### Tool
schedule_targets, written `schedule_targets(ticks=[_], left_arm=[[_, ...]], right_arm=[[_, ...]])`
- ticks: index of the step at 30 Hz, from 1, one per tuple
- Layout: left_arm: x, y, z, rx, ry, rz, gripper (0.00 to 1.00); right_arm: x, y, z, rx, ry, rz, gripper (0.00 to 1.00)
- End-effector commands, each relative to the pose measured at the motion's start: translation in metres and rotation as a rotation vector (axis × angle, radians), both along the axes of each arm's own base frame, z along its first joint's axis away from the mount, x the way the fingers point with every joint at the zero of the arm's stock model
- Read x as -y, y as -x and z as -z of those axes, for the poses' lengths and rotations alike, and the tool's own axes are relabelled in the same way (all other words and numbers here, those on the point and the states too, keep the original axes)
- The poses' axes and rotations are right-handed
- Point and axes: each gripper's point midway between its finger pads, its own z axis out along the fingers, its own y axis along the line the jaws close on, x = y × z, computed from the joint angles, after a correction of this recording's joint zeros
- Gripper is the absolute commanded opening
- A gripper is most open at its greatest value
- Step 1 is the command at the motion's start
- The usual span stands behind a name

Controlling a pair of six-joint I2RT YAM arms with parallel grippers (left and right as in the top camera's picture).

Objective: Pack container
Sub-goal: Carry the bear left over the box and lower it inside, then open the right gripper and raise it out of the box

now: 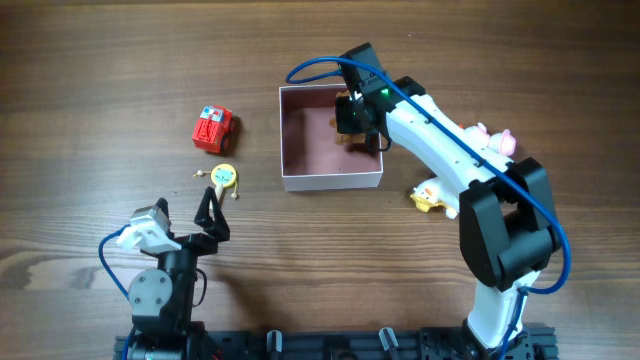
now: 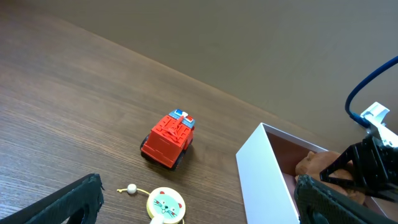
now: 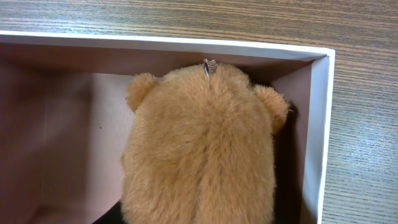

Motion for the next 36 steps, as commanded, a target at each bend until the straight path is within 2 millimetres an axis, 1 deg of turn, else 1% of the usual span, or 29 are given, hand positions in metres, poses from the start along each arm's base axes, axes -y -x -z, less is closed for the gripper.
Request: schedule_targets(ticks=[1, 3, 4, 6, 8, 11, 12, 14, 22, 25, 30, 31, 32, 34, 35, 36], left_arm=[[-0.003, 0.000, 0.001, 0.003, -0.020, -0.012, 1.00], [-0.003, 0.000, 0.001, 0.003, -0.020, -0.012, 1.00], [-0.003, 0.000, 0.001, 0.003, -0.020, -0.012, 1.00], [-0.003, 0.000, 0.001, 0.003, -0.020, -0.012, 1.00], [-0.003, 0.000, 0.001, 0.003, -0.019, -0.011, 1.00], [-0.003, 0.000, 0.001, 0.003, -0.020, -0.012, 1.00], [-0.003, 0.000, 0.001, 0.003, -0.019, -0.011, 1.00], [-0.003, 0.000, 0.001, 0.003, -0.020, -0.012, 1.00], [-0.003, 0.000, 0.001, 0.003, -0.020, -0.012, 1.00], [-0.003, 0.000, 0.001, 0.003, -0.020, -0.012, 1.00], [-0.003, 0.000, 0.001, 0.003, -0.019, -0.011, 1.00], [-0.003, 0.000, 0.001, 0.003, -0.020, -0.012, 1.00], [-0.003, 0.000, 0.001, 0.003, -0.019, -0.011, 1.00], [-0.003, 0.000, 0.001, 0.003, -0.020, -0.012, 1.00], [-0.003, 0.000, 0.001, 0.003, -0.020, -0.012, 1.00], [-0.003, 0.000, 0.001, 0.003, -0.020, -0.012, 1.00]], right_arm=[[-0.001, -0.005, -0.002, 0.018, 0.013, 0.004, 0.41], [-0.001, -0.005, -0.002, 0.018, 0.013, 0.004, 0.47], [-0.001, -0.005, -0.002, 0.019, 0.013, 0.004, 0.53], [0.000, -0.006, -0.002, 0.021, 0.015, 0.005, 0.57], [0.000, -0.006, -0.002, 0.022, 0.020, 0.006, 0.63], [0.000, -0.006, -0.002, 0.022, 0.019, 0.007, 0.66], [0.000, -0.006, -0.002, 0.022, 0.018, 0.007, 0.72], [0.000, -0.006, -0.003, 0.024, 0.017, 0.006, 0.75], [-0.003, -0.011, -0.005, 0.046, 0.007, 0.006, 0.78], [-0.004, -0.015, -0.009, 0.065, 0.004, -0.007, 0.78], [-0.009, -0.023, -0.026, 0.095, -0.005, -0.016, 0.78], [-0.010, -0.025, -0.032, 0.104, -0.008, -0.020, 0.78], [-0.012, -0.029, -0.043, 0.119, -0.001, -0.043, 0.78], [-0.016, -0.030, -0.052, 0.133, 0.008, -0.074, 0.77], [-0.020, -0.029, -0.059, 0.140, 0.014, -0.098, 0.73], [-0.021, -0.029, -0.063, 0.145, 0.020, -0.099, 0.66]])
